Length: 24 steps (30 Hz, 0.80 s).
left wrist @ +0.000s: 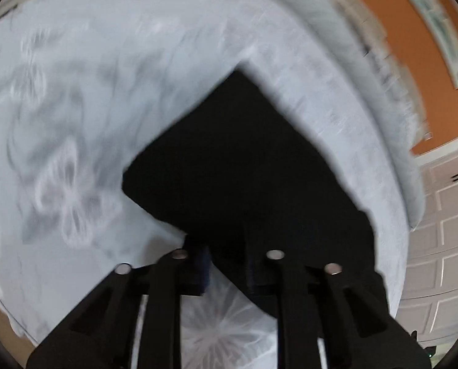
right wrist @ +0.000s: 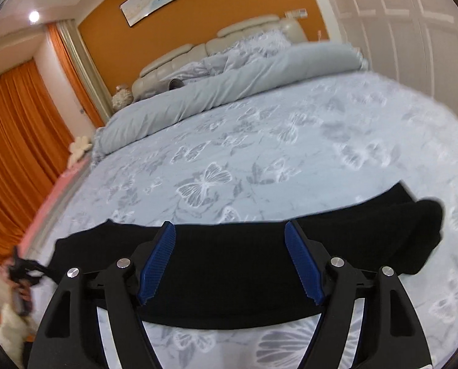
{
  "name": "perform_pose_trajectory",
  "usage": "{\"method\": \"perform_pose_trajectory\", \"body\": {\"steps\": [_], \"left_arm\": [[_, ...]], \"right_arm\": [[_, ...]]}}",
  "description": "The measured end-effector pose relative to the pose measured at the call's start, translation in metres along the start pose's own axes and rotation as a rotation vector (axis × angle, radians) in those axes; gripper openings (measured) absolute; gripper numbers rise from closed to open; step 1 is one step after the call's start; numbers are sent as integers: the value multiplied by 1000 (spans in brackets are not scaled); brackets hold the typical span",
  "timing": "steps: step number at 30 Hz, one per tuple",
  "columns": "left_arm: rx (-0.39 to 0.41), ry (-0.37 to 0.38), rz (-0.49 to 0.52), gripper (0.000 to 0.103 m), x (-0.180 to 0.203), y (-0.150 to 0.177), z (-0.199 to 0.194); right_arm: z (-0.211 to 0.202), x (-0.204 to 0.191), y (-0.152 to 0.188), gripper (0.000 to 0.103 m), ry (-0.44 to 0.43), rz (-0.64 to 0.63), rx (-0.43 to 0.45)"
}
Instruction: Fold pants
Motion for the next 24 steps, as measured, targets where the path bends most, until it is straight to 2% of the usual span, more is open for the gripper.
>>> {"method": "perform_pose_trajectory", "body": {"steps": [1,3,4,6,8,9,10,11,13,16,18,19,21,23,24], "left_arm": [[26,19,-4,14,2,-4,-7],[7,-18,-27,17,-9,-3,-3],[-32,-70,-17,17,-17,3,8],[-50,-105,-9,17,-20,10,14],[15,-101,34,21,-2,10,-3],[58,-108,73,23,10,11,-14],[97,-128,108,29,20,14,-24],[157,-171,140,45,29,18,-36],[260,-208,171,65,47,29,-56],[344,-186,224,68,77,49,-66],[370,-162,262,76,96,63,-64],[372,-131,286,85,110,72,-59],[337,-71,330,87,129,90,-46],[272,-24,389,87,149,106,-24],[238,-5,421,87,157,115,-14]], "right_arm": [[-8,5,-3,72,23,-5,40],[-13,28,-4,73,98,19,68],[-9,53,0,73,169,69,35],[-3,98,11,73,261,199,-43],[-3,141,26,73,308,342,-99],[-4,156,31,74,306,388,-113],[-5,166,33,74,306,408,-112],[-4,174,34,74,306,416,-107],[2,182,37,74,277,437,-119],[16,183,41,74,188,521,-171],[23,177,44,74,163,551,-218],[24,170,47,74,151,566,-242],[21,155,53,74,129,598,-275],[16,135,50,75,31,635,-247],[18,129,46,80,14,622,-240]]}}
Point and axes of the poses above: each gripper's, at about its wrist camera, not at the fingertips, and z roughly the way its jaws point, x to its right, y to its underside, the point moved 6 cm from there along z, roughly the way its jaws point, and after that the axes turned 9 degrees about y, right-handed, at the moved point
